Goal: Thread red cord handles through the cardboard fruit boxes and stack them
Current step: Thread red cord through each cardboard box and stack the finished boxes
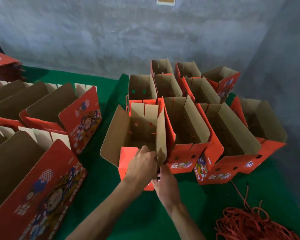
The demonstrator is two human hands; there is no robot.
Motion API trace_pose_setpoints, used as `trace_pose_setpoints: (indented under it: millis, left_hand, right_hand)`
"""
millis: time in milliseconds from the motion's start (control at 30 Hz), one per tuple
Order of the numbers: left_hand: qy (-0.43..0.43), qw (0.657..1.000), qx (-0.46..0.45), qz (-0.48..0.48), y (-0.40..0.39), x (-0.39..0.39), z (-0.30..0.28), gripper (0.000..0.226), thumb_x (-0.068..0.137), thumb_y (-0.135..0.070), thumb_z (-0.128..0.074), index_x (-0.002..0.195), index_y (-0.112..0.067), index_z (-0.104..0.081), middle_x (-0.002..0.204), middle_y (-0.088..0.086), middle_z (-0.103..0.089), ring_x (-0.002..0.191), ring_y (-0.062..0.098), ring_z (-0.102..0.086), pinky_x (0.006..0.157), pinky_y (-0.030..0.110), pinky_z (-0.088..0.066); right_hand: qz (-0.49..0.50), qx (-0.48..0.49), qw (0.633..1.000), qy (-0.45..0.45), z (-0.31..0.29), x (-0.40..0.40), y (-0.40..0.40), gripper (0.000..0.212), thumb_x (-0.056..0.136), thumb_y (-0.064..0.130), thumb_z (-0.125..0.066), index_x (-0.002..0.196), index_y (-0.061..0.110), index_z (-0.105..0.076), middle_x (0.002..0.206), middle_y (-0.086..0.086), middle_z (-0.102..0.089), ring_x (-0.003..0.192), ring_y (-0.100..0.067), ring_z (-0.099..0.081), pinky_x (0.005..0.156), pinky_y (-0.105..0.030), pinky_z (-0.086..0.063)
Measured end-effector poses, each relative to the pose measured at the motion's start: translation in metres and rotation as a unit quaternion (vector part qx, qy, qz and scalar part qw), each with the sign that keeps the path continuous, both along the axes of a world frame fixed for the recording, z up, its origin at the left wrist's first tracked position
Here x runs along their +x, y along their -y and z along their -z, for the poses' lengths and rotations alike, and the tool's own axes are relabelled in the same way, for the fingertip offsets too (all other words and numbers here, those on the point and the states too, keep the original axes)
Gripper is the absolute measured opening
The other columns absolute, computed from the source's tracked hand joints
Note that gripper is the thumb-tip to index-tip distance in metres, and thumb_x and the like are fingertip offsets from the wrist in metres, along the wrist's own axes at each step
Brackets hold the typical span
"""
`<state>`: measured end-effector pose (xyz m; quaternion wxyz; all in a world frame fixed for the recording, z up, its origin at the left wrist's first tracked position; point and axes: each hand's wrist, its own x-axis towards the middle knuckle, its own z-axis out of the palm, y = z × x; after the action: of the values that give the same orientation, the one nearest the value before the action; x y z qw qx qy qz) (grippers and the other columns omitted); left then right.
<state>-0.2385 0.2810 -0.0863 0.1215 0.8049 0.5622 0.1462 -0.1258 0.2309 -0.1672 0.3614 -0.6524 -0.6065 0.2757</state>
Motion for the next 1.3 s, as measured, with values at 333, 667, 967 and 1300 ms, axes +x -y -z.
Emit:
trace_pose_setpoints:
  millis: [333, 667, 967, 1300]
  left_hand:
    - [0.005, 0.991, 0.131, -0.016, -0.065, -0.063, -0.01, 0.034, 0.1, -0.029, -0.05, 0.13, -0.02, -0.064, 0.137, 0.006, -0.058, 0.135, 0.025, -0.046, 0.119, 0.054, -0.023]
    - [-0.095, 0.979, 0.041, -0.176, -0.07, -0.153, -0.016, 0.05, 0.099, -0.041, -0.046, 0.146, -0.025, -0.036, 0.157, 0.009, -0.032, 0.151, 0.034, -0.017, 0.119, 0.068, 0.0]
    - [-0.212, 0.947, 0.07, -0.231, -0.036, -0.192, -0.04, 0.066, 0.096, -0.037, -0.052, 0.155, -0.021, -0.027, 0.163, 0.016, -0.023, 0.153, 0.041, -0.008, 0.118, 0.068, 0.008]
    - [-0.13, 0.951, -0.011, -0.28, -0.007, -0.21, -0.06, 0.057, 0.099, -0.015, -0.055, 0.149, -0.012, -0.026, 0.135, 0.014, -0.055, 0.111, 0.031, -0.066, 0.075, 0.038, -0.062]
  right_hand:
    - [0.072, -0.058, 0.994, 0.065, 0.004, -0.011, -0.096, 0.027, 0.097, 0.035, -0.069, 0.079, 0.015, -0.066, 0.068, 0.007, -0.068, 0.056, -0.002, -0.062, 0.059, -0.025, -0.052]
    - [0.123, -0.083, 0.978, -0.145, 0.004, -0.042, -0.155, 0.017, 0.097, 0.008, -0.062, 0.081, 0.006, -0.069, 0.076, -0.004, -0.067, 0.071, -0.017, -0.063, 0.065, -0.026, -0.046]
    - [-0.064, -0.172, 0.974, -0.131, 0.009, -0.067, -0.156, 0.052, 0.107, 0.025, -0.054, 0.156, 0.036, -0.038, 0.16, 0.009, -0.039, 0.144, -0.015, -0.043, 0.12, -0.048, -0.036]
    - [-0.064, -0.178, 0.955, -0.227, 0.003, -0.085, -0.134, 0.054, 0.101, 0.027, -0.064, 0.152, 0.03, -0.045, 0.151, 0.009, -0.05, 0.142, -0.016, -0.046, 0.108, -0.036, -0.04]
